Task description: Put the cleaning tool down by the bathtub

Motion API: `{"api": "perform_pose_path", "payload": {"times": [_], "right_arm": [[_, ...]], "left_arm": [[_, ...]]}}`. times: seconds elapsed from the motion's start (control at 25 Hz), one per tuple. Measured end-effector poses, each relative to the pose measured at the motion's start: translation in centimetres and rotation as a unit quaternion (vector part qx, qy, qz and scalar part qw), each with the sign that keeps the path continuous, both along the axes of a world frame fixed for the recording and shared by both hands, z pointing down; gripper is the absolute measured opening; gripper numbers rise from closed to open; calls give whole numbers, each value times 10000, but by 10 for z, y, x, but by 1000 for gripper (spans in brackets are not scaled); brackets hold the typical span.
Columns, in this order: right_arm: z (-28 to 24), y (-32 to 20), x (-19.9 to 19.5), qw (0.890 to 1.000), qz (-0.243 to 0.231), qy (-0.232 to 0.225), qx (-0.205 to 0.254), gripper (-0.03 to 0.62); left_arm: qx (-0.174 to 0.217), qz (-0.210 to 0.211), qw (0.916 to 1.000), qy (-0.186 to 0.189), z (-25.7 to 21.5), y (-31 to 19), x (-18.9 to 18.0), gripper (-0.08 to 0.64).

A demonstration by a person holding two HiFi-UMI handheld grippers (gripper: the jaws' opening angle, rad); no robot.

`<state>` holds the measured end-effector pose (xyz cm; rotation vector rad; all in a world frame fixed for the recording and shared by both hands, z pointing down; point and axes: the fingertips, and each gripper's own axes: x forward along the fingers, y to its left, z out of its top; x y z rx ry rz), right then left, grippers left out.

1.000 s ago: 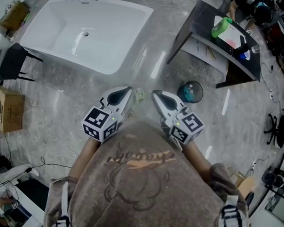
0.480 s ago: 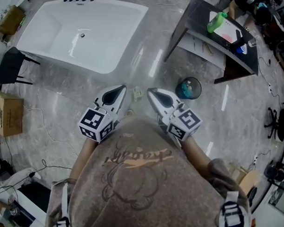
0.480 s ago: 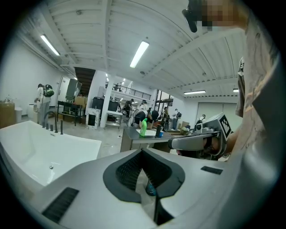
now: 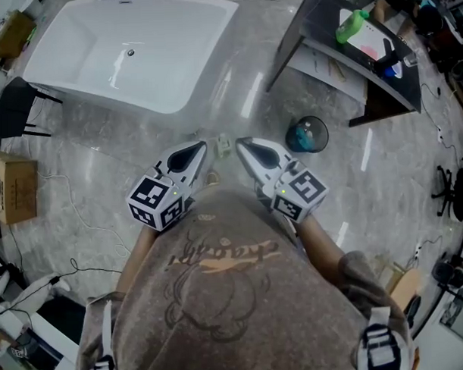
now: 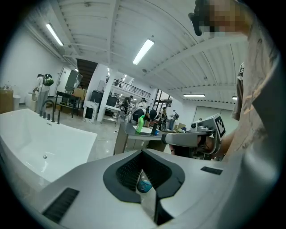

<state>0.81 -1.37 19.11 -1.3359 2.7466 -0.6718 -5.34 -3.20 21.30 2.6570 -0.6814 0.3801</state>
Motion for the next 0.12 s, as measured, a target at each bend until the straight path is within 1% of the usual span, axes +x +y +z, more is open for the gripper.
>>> {"api": "perform_pose_path", "payload": {"times": [0.12], "right_arm": [[2, 0, 3, 10000, 29, -3, -5, -2]], "left_arm": [[-79, 0, 9999, 147, 5, 5, 1, 2]]}}
